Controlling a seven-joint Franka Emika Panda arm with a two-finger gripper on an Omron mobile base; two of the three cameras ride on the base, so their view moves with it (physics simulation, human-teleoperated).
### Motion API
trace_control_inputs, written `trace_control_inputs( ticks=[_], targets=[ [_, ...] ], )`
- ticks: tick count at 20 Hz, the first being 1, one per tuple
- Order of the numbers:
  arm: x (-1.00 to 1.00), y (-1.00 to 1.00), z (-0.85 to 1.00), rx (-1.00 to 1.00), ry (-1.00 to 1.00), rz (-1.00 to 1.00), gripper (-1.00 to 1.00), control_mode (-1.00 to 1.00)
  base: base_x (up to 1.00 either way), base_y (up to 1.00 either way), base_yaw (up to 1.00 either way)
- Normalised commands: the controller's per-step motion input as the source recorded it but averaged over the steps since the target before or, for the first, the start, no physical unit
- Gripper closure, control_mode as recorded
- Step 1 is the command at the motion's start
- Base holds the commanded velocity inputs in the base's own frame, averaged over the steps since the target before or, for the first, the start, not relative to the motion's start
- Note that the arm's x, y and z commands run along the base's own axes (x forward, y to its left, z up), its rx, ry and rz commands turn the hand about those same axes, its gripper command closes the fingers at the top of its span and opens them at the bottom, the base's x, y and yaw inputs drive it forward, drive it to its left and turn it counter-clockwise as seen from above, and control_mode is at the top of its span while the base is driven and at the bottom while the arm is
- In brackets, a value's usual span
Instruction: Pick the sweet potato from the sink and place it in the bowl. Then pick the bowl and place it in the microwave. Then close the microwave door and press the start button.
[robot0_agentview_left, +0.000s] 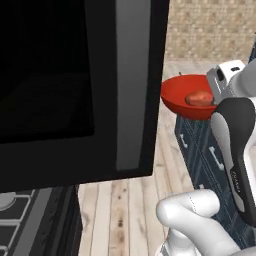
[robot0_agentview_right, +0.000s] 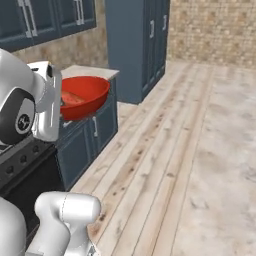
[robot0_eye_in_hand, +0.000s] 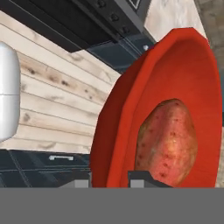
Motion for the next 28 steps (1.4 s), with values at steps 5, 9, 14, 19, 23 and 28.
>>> trace_control_inputs(
  ticks=[5,9,14,19,23,28],
  targets=[
    [0.00,0.00,0.00,0.00,0.00,0.00,1.00,1.00,0.58,0.00,0.54],
    [0.00,0.00,0.00,0.00,0.00,0.00,1.00,1.00,0.65,0.00,0.53],
    [0.00,0.00,0.00,0.00,0.00,0.00,1.00,1.00,0.14,0.18,0.55],
    [0.00,0.00,0.00,0.00,0.00,0.00,1.00,1.00,0.00,0.24,0.56],
    [0.00,0.00,0.00,0.00,0.00,0.00,1.00,1.00,0.19,0.13,0.56],
    [0.00,0.00,0.00,0.00,0.00,0.00,1.00,1.00,0.22,0.02,0.56]
  ],
)
